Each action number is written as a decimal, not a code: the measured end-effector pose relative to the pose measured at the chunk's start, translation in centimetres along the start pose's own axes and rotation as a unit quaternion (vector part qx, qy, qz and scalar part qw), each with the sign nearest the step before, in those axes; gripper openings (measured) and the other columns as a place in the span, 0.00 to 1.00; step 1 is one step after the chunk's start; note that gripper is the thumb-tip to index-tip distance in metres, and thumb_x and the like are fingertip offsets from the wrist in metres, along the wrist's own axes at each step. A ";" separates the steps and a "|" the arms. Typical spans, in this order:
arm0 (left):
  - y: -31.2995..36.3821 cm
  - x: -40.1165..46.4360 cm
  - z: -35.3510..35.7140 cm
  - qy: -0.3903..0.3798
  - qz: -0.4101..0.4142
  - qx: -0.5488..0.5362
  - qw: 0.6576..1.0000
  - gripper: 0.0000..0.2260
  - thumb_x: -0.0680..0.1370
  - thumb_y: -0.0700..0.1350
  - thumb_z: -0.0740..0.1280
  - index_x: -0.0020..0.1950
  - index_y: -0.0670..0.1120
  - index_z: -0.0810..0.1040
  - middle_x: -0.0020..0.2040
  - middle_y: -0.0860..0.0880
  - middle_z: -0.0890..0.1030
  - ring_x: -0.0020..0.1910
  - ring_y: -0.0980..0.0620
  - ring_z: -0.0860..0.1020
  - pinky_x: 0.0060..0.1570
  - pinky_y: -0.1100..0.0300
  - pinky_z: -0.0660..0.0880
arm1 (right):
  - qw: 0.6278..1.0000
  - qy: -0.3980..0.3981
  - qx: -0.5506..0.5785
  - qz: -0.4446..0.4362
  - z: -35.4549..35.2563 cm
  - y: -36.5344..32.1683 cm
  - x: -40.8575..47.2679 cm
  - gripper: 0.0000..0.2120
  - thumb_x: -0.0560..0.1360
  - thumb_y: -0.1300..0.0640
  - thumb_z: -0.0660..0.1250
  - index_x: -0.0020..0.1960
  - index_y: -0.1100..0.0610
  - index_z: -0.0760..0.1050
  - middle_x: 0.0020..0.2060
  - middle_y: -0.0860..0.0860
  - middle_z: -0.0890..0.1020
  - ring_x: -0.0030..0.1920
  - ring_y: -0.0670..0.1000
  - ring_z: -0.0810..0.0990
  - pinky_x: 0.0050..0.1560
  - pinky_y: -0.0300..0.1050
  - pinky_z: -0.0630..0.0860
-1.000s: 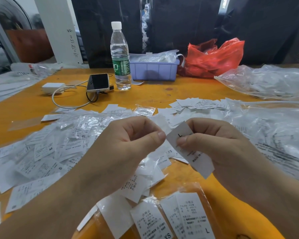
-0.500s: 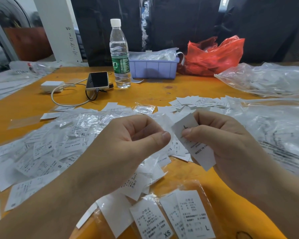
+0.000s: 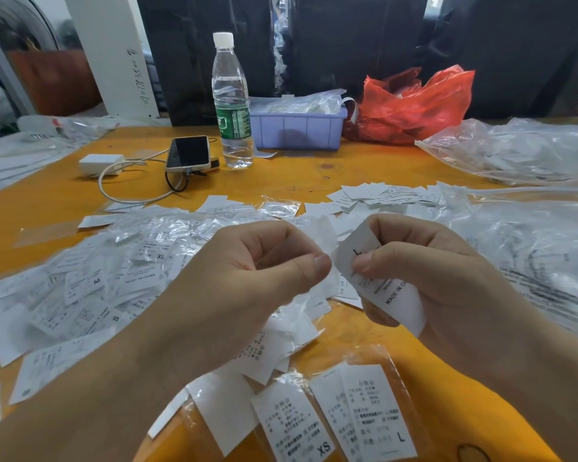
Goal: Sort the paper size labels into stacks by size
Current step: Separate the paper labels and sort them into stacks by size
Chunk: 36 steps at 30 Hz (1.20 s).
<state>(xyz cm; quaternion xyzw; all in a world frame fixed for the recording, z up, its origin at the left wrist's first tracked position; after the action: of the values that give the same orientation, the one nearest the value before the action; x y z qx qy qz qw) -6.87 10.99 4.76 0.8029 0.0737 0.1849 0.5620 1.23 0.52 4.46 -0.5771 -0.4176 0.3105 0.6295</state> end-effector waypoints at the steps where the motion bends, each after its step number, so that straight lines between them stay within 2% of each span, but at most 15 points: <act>1: 0.0 0.0 0.1 -0.006 -0.002 -0.006 1.000 0.05 0.68 0.54 0.70 0.39 0.54 0.83 0.30 0.57 0.79 0.32 0.61 0.76 0.36 0.64 0.76 | 1.000 -0.003 0.000 0.000 0.1 0.0 0.0 0.06 0.66 0.60 0.64 0.32 0.53 0.77 0.29 0.49 0.73 0.27 0.46 0.70 0.28 0.35 0.66; 6: 0.0 0.0 0.5 -0.034 -0.006 -0.043 0.998 0.05 0.69 0.53 0.70 0.39 0.54 0.85 0.31 0.56 0.80 0.33 0.60 0.77 0.36 0.68 0.75 | 1.000 -0.012 0.003 0.002 0.2 0.1 0.1 0.07 0.66 0.61 0.64 0.30 0.53 0.76 0.28 0.49 0.73 0.27 0.46 0.70 0.28 0.36 0.67; 10: -0.3 -0.1 0.5 -0.038 -0.015 -0.059 0.997 0.06 0.70 0.51 0.69 0.41 0.53 0.85 0.32 0.53 0.80 0.34 0.56 0.77 0.36 0.65 0.76 | 1.000 -0.024 0.008 -0.006 0.5 0.1 0.0 0.07 0.66 0.62 0.64 0.30 0.54 0.75 0.27 0.50 0.71 0.27 0.46 0.68 0.28 0.35 0.66; 14: -0.2 -0.1 0.5 -0.044 -0.017 -0.070 0.996 0.05 0.70 0.51 0.70 0.40 0.52 0.85 0.32 0.52 0.80 0.33 0.56 0.76 0.36 0.65 0.75 | 0.998 -0.019 -0.048 -0.023 0.4 0.0 -0.1 0.06 0.67 0.60 0.64 0.31 0.57 0.74 0.28 0.50 0.70 0.28 0.46 0.67 0.28 0.35 0.64; 18: 0.1 -0.1 0.6 -0.048 -0.004 -0.066 0.997 0.04 0.70 0.49 0.70 0.39 0.52 0.85 0.31 0.54 0.80 0.33 0.58 0.76 0.36 0.67 0.75 | 0.992 0.011 -0.113 -0.051 -0.1 -0.1 -0.3 0.06 0.68 0.58 0.64 0.37 0.61 0.75 0.32 0.61 0.69 0.32 0.54 0.66 0.33 0.44 0.63; 23: 0.3 -0.1 0.7 -0.050 0.006 -0.061 0.997 0.03 0.70 0.48 0.71 0.38 0.52 0.85 0.31 0.55 0.80 0.32 0.60 0.76 0.34 0.67 0.74 | 0.986 0.024 -0.146 -0.080 0.0 -0.5 -0.5 0.14 0.67 0.49 0.67 0.40 0.61 0.77 0.34 0.65 0.71 0.33 0.63 0.68 0.33 0.56 0.64; 26: 0.3 -0.1 0.8 -0.056 0.006 -0.061 0.997 0.03 0.69 0.48 0.71 0.38 0.52 0.85 0.33 0.55 0.81 0.33 0.61 0.77 0.34 0.69 0.74 | 0.983 0.034 -0.154 -0.093 0.2 -0.7 -0.5 0.17 0.67 0.45 0.67 0.41 0.60 0.78 0.35 0.67 0.72 0.34 0.64 0.69 0.32 0.63 0.64; 29: 0.5 -0.1 0.5 -0.034 0.014 -0.051 0.998 0.03 0.69 0.49 0.71 0.38 0.53 0.85 0.33 0.56 0.82 0.33 0.62 0.77 0.34 0.70 0.74 | 0.984 0.038 -0.146 -0.096 0.0 -0.7 -0.4 0.15 0.68 0.45 0.69 0.43 0.58 0.79 0.34 0.64 0.75 0.34 0.63 0.72 0.32 0.59 0.67; 32: 0.5 0.0 -0.2 -0.005 0.018 -0.034 0.999 0.04 0.68 0.52 0.71 0.38 0.54 0.84 0.36 0.55 0.84 0.33 0.62 0.77 0.35 0.69 0.74 | 0.986 0.045 -0.135 -0.092 -0.3 -0.7 -0.5 0.07 0.70 0.51 0.71 0.45 0.53 0.81 0.33 0.54 0.80 0.35 0.59 0.78 0.33 0.48 0.75; 36: 0.6 -0.1 -0.3 -0.006 0.017 -0.040 0.999 0.02 0.69 0.51 0.73 0.38 0.54 0.84 0.38 0.54 0.84 0.34 0.62 0.78 0.35 0.69 0.74 | 0.980 0.086 -0.137 -0.116 -0.7 -1.2 -0.6 0.06 0.68 0.54 0.72 0.45 0.49 0.82 0.35 0.52 0.83 0.34 0.53 0.81 0.32 0.41 0.75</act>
<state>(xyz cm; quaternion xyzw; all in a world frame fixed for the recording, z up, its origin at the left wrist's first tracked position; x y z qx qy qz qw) -7.09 10.99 5.33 0.7817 0.0494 0.1928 0.5910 1.49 -0.55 5.53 -0.6299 -0.4647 0.1239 0.6099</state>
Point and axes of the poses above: each hand's wrist, its own x-axis towards the middle knuckle, its own z-axis out of the palm, y = z × x, the point moved 8 cm from there along x, towards the middle knuckle
